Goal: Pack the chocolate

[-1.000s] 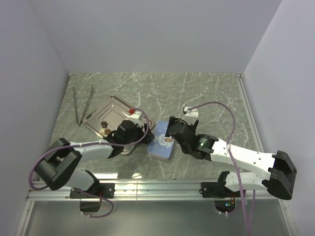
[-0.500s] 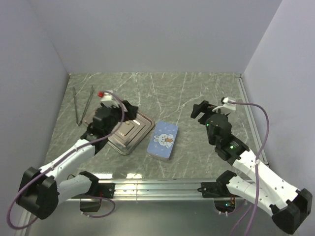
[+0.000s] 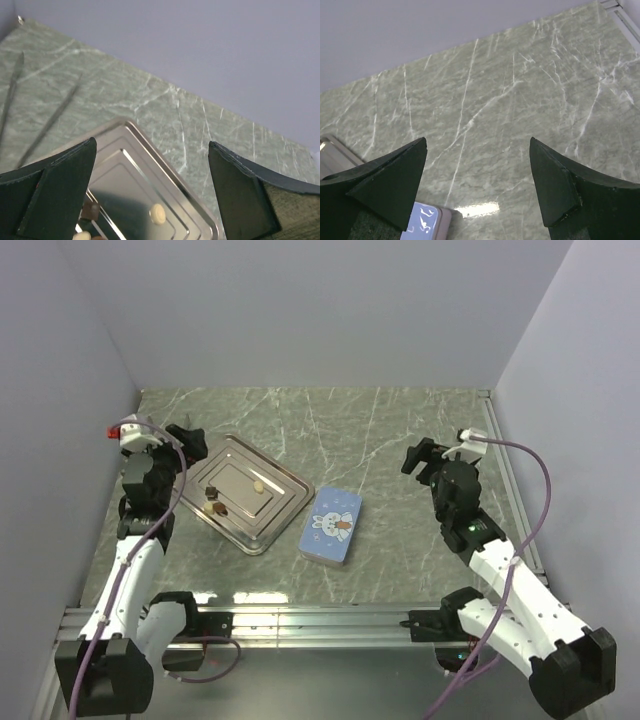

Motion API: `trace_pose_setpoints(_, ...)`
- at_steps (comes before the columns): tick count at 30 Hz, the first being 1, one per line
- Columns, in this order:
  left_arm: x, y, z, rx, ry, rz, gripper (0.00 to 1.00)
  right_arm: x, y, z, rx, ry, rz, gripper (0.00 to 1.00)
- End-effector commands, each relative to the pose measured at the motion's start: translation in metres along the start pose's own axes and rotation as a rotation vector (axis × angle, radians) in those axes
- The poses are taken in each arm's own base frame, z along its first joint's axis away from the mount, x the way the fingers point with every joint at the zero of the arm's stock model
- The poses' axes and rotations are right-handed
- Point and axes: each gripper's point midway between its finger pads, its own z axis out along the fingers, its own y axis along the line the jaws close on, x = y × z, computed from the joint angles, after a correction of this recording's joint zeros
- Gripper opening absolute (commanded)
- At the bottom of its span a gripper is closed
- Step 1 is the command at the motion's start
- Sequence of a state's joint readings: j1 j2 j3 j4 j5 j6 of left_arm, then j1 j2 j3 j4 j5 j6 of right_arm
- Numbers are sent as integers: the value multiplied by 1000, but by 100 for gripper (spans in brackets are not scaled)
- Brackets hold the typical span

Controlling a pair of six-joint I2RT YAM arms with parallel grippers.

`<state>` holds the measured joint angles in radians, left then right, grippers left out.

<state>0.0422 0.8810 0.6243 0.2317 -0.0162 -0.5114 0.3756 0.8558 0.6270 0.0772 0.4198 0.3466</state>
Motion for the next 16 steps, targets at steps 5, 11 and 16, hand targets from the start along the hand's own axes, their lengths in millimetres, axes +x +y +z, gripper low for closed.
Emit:
trace_pose_setpoints(5, -15, -16, -13, 71, -38, -3, 100, -32, 6, -15, -65, -107, 36, 89)
trace_pose_setpoints(11, -30, -19, -32, 88, -115, 10, 100, -35, 2, -21, -54, -123, 44, 89)
trace_pose_setpoints(16, -37, -22, -39, 101, -145, 20, 100, -35, 0, -22, -52, -126, 43, 89)
